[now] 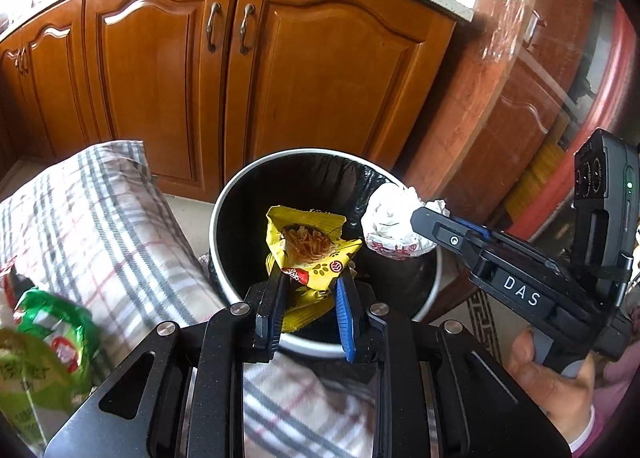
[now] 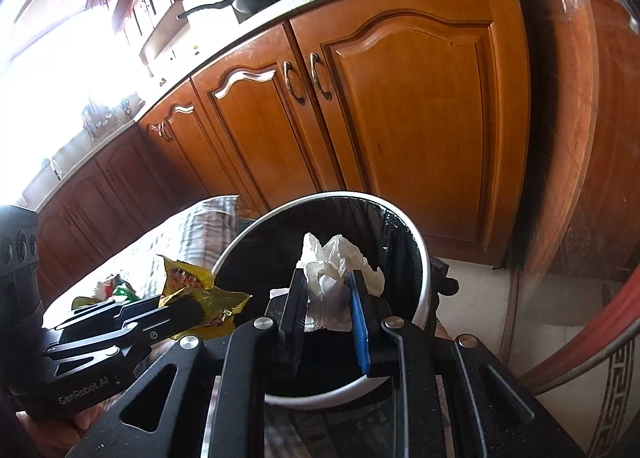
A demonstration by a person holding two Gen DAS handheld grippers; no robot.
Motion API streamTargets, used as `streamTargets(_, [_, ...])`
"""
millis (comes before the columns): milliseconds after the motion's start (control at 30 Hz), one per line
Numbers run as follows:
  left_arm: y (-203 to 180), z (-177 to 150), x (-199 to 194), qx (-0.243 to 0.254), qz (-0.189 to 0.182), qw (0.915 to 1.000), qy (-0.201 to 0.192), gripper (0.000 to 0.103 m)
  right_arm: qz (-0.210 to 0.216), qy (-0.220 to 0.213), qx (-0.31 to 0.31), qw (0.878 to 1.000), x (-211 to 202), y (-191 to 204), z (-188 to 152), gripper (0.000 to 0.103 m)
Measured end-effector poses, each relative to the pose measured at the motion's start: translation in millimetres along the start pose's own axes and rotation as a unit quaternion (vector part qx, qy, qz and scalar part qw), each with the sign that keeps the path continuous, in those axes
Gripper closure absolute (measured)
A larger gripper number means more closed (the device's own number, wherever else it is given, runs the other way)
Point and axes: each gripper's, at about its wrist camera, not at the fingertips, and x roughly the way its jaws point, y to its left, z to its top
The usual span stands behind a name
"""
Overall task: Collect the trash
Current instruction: 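Carry both items over the bin and open both tools to drop them, then move both open tools back toward the trash pile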
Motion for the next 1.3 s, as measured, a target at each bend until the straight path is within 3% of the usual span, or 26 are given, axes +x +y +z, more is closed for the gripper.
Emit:
streamTargets(100, [1.1,3.8,8.9,-0.002,0.002,1.0,0.005,0.079,-0.005,0.006,0.003,1.0,8.1,-5.6,2.6,0.079])
streamTargets(200, [1.8,5.1,15.2,-0.003,0.004,0.9999,0.013,0.064,-0.006,0.014,0.006,1.0,15.4,-9.4,4.0,0.076])
streamTargets(267, [2.3,3.5,14.6,-0.002,0.01,0.9999,0.013,0.048,-0.004,0.019,0.009,1.0,19.5,-11.4,4.6,0.061])
streamTargets(400, [4.6,-3.1,3.1,-0.003,0.011,0.9999,0.006,0.038,0.003,0.016,0.019,1.0,16.1,-14.9,3.7,0.043])
streamTargets(467, [7.3,-7.9,-5.6,-0.006,0.01,0.9999,-0.001,0.036,0.006,0.009,0.026,1.0,11.1,-16.1,2.2,0.033])
streamTargets(733, [11.8,-34.7,-53.2,-0.007,0.022,0.9993,-0.03,0.029,0.022,-0.005,0.044,0.999,-14.1,-5.8,-13.4,0.017])
streamTargets(1300, [59.3,-111.2,-137.1,-0.058,0.071,0.9942,-0.056,0.028,0.07,0.021,0.047,0.996,-44.1,51.6,-76.0,0.012])
